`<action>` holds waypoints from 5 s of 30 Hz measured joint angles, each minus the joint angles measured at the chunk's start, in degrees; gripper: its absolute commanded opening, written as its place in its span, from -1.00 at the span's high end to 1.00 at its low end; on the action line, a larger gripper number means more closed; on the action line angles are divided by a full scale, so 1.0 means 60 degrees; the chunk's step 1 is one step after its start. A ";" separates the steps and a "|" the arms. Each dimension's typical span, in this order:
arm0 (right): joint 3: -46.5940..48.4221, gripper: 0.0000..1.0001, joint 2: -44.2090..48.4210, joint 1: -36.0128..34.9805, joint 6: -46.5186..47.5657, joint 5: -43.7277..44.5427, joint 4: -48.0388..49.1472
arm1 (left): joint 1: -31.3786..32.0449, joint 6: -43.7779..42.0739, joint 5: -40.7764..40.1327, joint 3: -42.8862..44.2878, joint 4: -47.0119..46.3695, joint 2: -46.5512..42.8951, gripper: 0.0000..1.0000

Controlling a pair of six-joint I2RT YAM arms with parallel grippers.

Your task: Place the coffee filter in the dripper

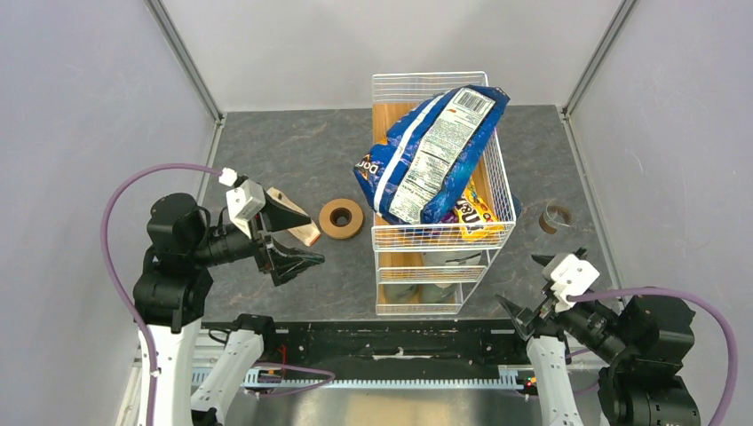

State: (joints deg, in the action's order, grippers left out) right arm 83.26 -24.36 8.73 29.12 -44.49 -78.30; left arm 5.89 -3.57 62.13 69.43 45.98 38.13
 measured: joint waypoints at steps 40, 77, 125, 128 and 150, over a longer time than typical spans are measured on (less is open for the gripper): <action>-0.1002 -0.43 -0.2470 -0.0062 -0.2677 -0.2616 0.2528 | 0.4994 0.2397 -0.2929 -0.1738 -0.4058 0.1504 -0.82; -0.0998 -0.37 -0.4033 -0.0073 -0.2481 -0.2532 0.3770 | 0.7195 0.2539 -0.6189 -0.2539 -0.6411 0.2124 -0.83; 0.1202 -0.72 -0.9894 -0.0976 -0.2648 0.0142 0.8983 | 0.3683 0.3588 -0.5413 0.0368 -0.9347 0.7672 -0.99; 0.0929 -0.73 -0.9016 -0.0940 -0.2889 0.0146 0.8743 | 0.3497 0.3639 -0.5555 0.0117 -0.9082 0.7093 -1.00; -0.2823 0.06 -0.7253 -1.0364 -0.2357 0.7209 1.0018 | 0.1366 0.4331 -0.6717 -0.1712 -0.6590 0.3089 -0.93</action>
State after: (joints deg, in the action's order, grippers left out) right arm 66.32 -67.88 -53.45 14.98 -1.23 -18.20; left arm 14.09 22.41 21.82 59.16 6.44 56.66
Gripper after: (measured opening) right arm 0.447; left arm 0.966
